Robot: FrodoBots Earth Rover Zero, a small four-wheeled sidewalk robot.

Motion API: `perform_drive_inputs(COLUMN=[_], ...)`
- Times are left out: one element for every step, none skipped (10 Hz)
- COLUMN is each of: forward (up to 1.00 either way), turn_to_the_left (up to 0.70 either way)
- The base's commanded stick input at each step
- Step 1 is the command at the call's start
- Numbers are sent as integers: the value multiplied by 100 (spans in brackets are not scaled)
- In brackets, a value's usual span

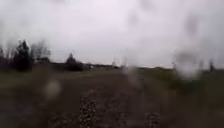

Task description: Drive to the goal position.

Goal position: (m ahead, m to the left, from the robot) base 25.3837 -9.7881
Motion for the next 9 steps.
perform_drive_inputs(forward=[76,83,85,85,85,85,88,95,100], turn_to_the_left=[0,0,0,0,0,0,0,0,0])
